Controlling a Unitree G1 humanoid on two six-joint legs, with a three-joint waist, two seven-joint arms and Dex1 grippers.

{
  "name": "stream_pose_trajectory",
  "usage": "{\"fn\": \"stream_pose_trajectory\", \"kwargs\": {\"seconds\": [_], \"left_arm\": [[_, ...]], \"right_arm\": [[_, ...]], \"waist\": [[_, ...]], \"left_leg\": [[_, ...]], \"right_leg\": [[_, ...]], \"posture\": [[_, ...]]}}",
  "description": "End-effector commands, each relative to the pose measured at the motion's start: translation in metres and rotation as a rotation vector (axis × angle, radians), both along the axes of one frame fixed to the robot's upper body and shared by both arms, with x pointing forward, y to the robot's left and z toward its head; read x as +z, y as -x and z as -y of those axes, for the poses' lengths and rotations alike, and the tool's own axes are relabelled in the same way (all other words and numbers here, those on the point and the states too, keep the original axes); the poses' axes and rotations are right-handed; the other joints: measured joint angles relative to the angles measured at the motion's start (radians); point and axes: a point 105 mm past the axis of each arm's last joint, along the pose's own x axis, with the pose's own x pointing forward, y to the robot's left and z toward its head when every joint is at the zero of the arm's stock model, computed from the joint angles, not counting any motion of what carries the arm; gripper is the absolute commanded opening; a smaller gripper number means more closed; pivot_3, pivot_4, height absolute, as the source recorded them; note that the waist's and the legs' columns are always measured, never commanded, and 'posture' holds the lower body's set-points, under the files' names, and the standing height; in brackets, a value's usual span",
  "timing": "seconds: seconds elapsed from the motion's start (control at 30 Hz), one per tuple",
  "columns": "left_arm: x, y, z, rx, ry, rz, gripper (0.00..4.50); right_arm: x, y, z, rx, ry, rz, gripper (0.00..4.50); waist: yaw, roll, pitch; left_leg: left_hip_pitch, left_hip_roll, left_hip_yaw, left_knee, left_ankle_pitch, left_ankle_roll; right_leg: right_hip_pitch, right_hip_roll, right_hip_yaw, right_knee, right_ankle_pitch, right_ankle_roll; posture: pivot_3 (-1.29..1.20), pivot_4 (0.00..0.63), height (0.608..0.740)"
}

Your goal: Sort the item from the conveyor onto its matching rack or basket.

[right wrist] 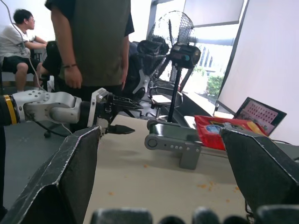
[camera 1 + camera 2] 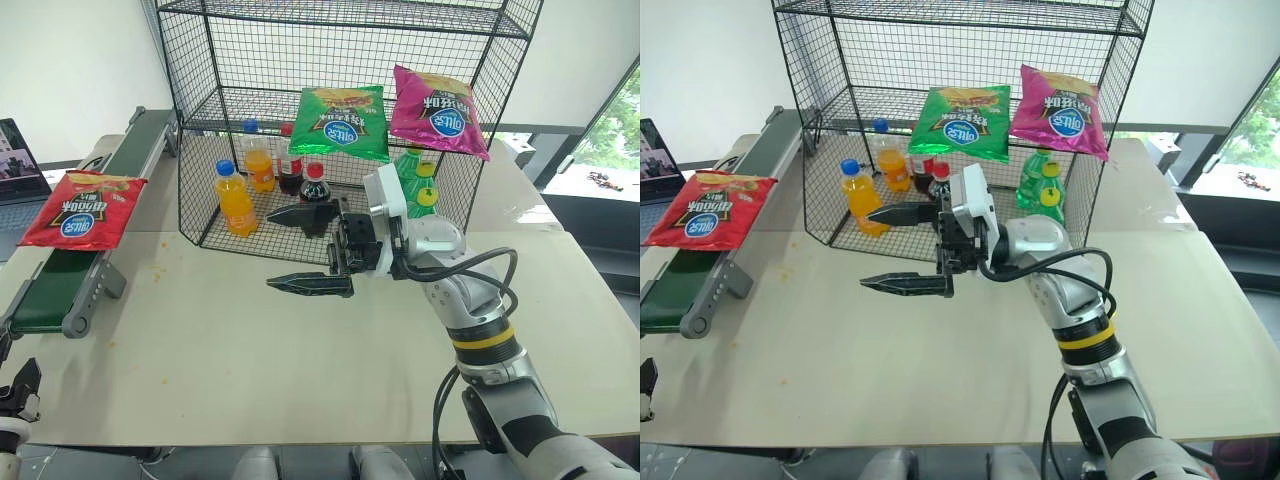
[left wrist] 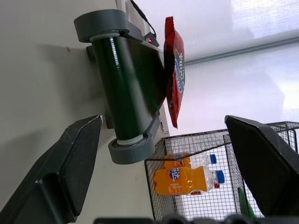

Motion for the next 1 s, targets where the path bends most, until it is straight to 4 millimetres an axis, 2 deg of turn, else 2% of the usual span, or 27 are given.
{"fn": "stream_pose_trajectory", "kwargs": {"seconds": [0.03, 0.2, 0.37, 0.73, 0.83, 0.9, 0.93, 1.0], "left_arm": [[0.012, -0.003, -0.006, -0.004, -0.054, 0.027, 4.49], [0.017, -0.008, -0.011, -0.013, -0.076, 0.035, 4.49], [0.021, -0.016, -0.004, -0.063, -0.099, 0.044, 4.49], [0.018, -0.016, -0.012, -0.033, -0.137, 0.006, 4.49], [0.016, -0.016, -0.014, -0.021, -0.144, -0.003, 3.68], [0.017, -0.015, -0.013, -0.02, -0.147, 0.0, 2.67], [0.017, -0.016, -0.013, -0.02, -0.147, 0.002, 2.41], [0.018, -0.015, -0.013, -0.02, -0.148, 0.005, 1.57]], "right_arm": [[0.014, 0.002, 0.001, 0.008, -0.032, 0.07, 4.5], [0.015, 0.002, 0.001, 0.006, -0.039, 0.084, 4.5], [0.017, 0.004, 0.001, 0.004, -0.044, 0.086, 4.5], [0.018, 0.002, 0.003, -0.019, -0.042, 0.089, 4.5], [0.017, 0.001, 0.002, -0.024, -0.041, 0.097, 4.5], [0.018, 0.001, 0.002, -0.026, -0.044, 0.099, 4.5], [0.018, 0.001, 0.002, -0.025, -0.045, 0.099, 4.5], [0.018, 0.001, 0.002, -0.024, -0.046, 0.098, 4.5]], "waist": [[0.0, 0.0, 0.0], [0.0, 0.0, 0.0], [0.0, 0.001, 0.0], [0.0, 0.001, 0.0], [0.0, 0.001, 0.0], [0.0, 0.001, 0.0], [0.0, 0.001, 0.0], [0.0, 0.001, 0.0]], "left_leg": [[0.0, 0.0, 0.0, 0.0, 0.0, 0.0], [-0.002, 0.0, -0.003, 0.0, 0.0, -0.001], [-0.002, 0.0, -0.004, -0.001, 0.001, -0.001], [-0.002, 0.0, -0.005, -0.003, 0.002, -0.004], [-0.002, 0.0, -0.005, -0.003, 0.002, -0.004], [-0.002, 0.0, -0.005, -0.003, 0.002, -0.004], [-0.002, 0.0, -0.005, -0.003, 0.002, -0.004], [-0.002, 0.0, -0.005, -0.003, 0.002, -0.004]], "right_leg": [[0.0, 0.0, 0.0, 0.0, 0.0, 0.0], [0.0, 0.0, -0.003, 0.0, 0.0, -0.001], [0.0, 0.0, -0.004, 0.0, 0.0, -0.001], [-0.001, 0.0, -0.005, 0.0, 0.0, -0.001], [-0.001, 0.0, -0.005, 0.0, 0.0, -0.001], [-0.001, 0.0, -0.005, 0.0, 0.0, -0.001], [-0.001, 0.0, -0.005, 0.0, 0.0, -0.001], [-0.001, 0.0, -0.005, 0.0, 0.0, -0.001]], "posture": [[0.0, 0.15, 0.74], [0.0, 0.15, 0.74], [0.0, 0.15, 0.74], [0.0, 0.15, 0.74], [0.0, 0.15, 0.74], [0.0, 0.15, 0.74], [0.0, 0.15, 0.74], [0.0, 0.15, 0.74]]}}
